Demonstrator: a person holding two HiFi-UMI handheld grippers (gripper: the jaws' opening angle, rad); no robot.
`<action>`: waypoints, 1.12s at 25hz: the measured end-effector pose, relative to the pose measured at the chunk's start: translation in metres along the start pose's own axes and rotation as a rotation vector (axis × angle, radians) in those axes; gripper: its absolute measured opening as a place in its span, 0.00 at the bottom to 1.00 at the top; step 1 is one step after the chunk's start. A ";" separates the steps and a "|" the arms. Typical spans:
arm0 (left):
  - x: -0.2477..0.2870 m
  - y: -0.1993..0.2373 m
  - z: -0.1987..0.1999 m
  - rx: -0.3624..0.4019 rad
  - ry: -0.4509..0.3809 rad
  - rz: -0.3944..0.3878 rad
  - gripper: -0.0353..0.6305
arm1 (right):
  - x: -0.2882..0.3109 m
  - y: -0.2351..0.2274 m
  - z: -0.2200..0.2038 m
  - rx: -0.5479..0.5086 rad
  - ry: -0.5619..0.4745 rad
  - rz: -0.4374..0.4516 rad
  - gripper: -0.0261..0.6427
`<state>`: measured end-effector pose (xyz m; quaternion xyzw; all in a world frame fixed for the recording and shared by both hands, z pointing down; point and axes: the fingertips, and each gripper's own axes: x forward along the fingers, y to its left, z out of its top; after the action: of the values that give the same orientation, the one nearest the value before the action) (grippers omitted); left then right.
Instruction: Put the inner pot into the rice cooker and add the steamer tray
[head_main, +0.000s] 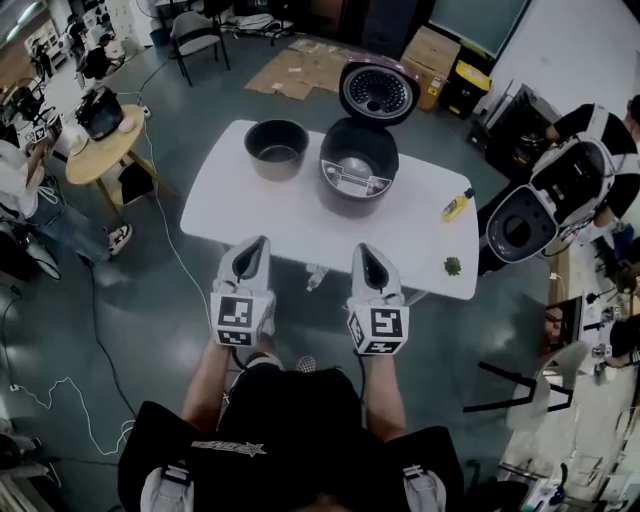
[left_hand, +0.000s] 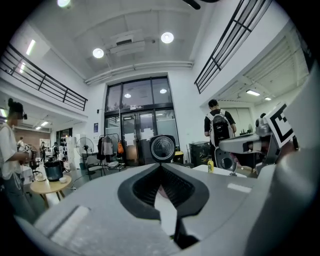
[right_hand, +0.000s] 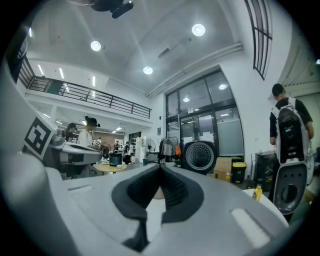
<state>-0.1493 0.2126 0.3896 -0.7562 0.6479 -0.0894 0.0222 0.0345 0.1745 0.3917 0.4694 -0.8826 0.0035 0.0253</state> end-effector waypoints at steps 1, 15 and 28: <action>0.004 0.008 -0.002 -0.002 0.004 0.007 0.07 | 0.009 0.004 -0.001 -0.001 0.001 0.008 0.05; 0.112 0.110 -0.044 -0.049 0.098 0.024 0.07 | 0.165 0.013 -0.031 0.048 0.093 0.031 0.05; 0.207 0.185 -0.091 -0.085 0.210 -0.032 0.07 | 0.291 0.023 -0.072 0.108 0.212 0.013 0.05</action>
<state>-0.3148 -0.0131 0.4732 -0.7531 0.6376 -0.1412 -0.0793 -0.1434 -0.0513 0.4784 0.4614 -0.8765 0.1007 0.0932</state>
